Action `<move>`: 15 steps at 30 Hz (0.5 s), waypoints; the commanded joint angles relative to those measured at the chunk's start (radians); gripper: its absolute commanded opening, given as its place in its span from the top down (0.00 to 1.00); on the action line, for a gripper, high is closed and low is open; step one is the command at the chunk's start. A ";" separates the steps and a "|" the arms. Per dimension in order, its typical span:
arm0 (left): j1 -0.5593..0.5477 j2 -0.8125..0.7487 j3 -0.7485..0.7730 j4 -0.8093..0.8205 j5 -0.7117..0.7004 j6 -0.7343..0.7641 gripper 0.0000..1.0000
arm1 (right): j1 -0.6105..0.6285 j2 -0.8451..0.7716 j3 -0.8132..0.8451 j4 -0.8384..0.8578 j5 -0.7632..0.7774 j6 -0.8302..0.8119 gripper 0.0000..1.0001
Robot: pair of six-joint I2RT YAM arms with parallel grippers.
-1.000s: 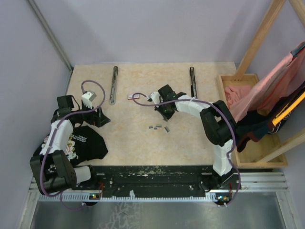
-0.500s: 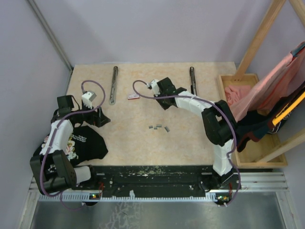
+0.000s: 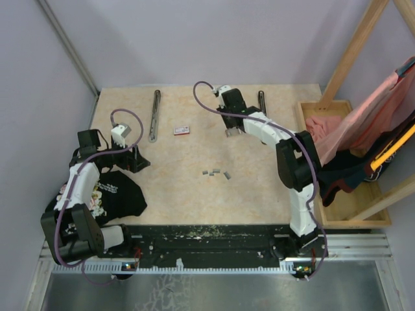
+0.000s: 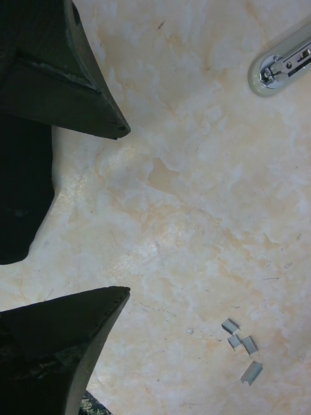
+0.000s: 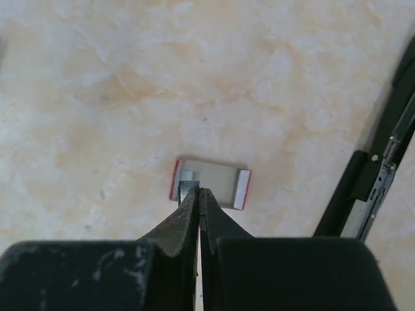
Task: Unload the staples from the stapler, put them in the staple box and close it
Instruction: Place the staple in the staple box.
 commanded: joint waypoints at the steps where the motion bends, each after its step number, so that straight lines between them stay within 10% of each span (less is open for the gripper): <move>1: 0.010 0.006 0.031 -0.009 0.029 0.023 0.00 | -0.017 0.049 0.074 0.051 0.134 0.035 1.00; 15: 0.011 0.009 0.031 -0.009 0.027 0.023 0.00 | -0.052 0.152 0.122 0.035 0.079 0.089 1.00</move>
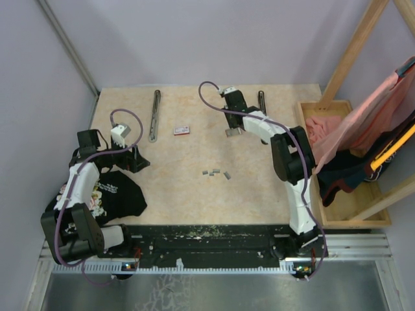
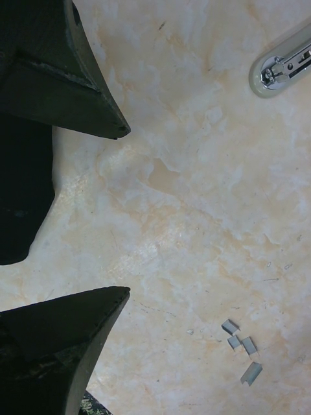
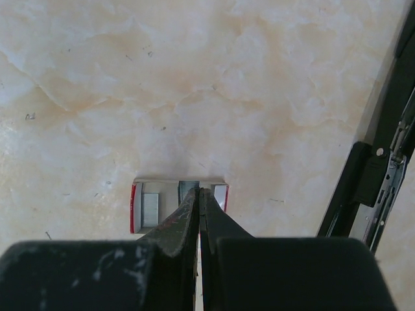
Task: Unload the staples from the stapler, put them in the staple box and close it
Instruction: Place the staple in the staple box.
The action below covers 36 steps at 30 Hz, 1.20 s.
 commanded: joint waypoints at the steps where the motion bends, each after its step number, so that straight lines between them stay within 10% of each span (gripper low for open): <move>1: 0.007 0.006 0.031 -0.010 0.023 0.020 0.00 | -0.001 0.027 0.056 0.022 -0.007 0.040 1.00; 36: 0.008 0.012 0.033 -0.010 0.027 0.021 0.00 | -0.001 0.050 0.038 -0.027 -0.052 0.053 1.00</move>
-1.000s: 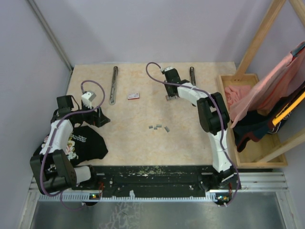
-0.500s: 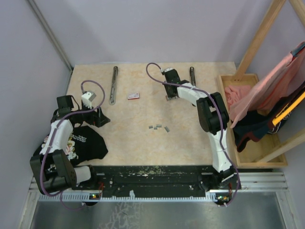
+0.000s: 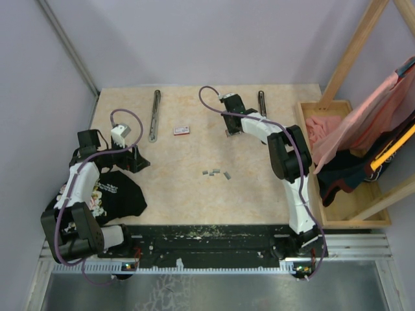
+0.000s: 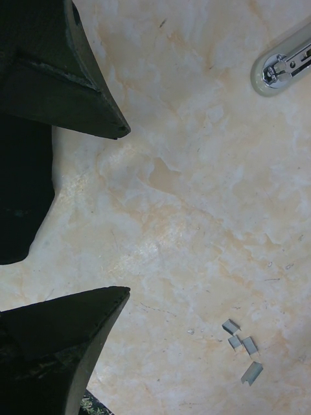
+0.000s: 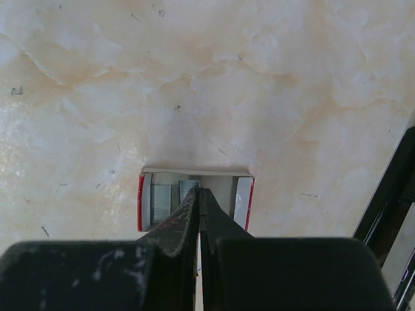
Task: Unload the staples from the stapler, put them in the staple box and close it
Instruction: Place the staple in the staple box.
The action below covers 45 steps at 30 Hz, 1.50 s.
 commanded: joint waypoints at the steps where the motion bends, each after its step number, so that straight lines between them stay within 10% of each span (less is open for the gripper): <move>1: 0.007 0.003 0.032 -0.010 0.025 0.022 0.00 | 0.000 -0.002 0.039 0.011 -0.014 0.007 1.00; 34: 0.010 0.000 0.032 -0.011 0.025 0.020 0.00 | 0.000 -0.003 0.091 -0.028 -0.058 -0.009 0.81; 45: 0.013 0.000 0.032 -0.010 0.026 0.020 0.00 | 0.035 -0.181 -0.022 -0.015 -0.221 -0.280 0.73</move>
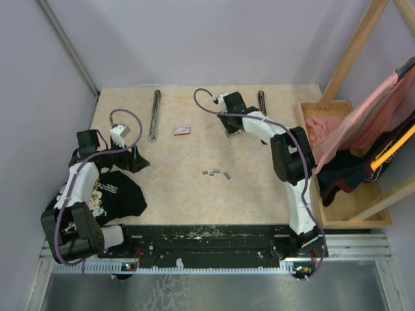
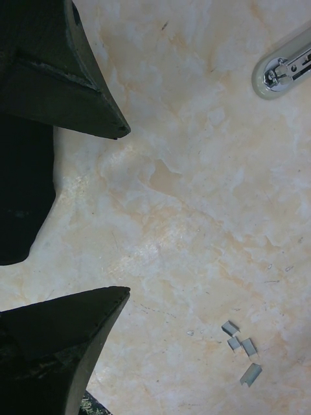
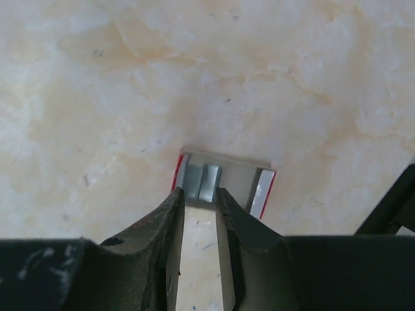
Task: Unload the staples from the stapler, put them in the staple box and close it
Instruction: Place the staple in the staple box.
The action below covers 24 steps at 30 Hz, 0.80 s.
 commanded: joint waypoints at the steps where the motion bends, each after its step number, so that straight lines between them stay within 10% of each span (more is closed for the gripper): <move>1: 0.007 0.000 0.032 -0.011 0.026 0.020 0.00 | 0.038 -0.173 -0.063 0.032 -0.117 -0.172 0.72; 24: 0.016 -0.004 0.032 -0.012 0.033 0.022 0.00 | 0.213 -0.224 -0.203 -0.175 -0.566 -0.705 0.60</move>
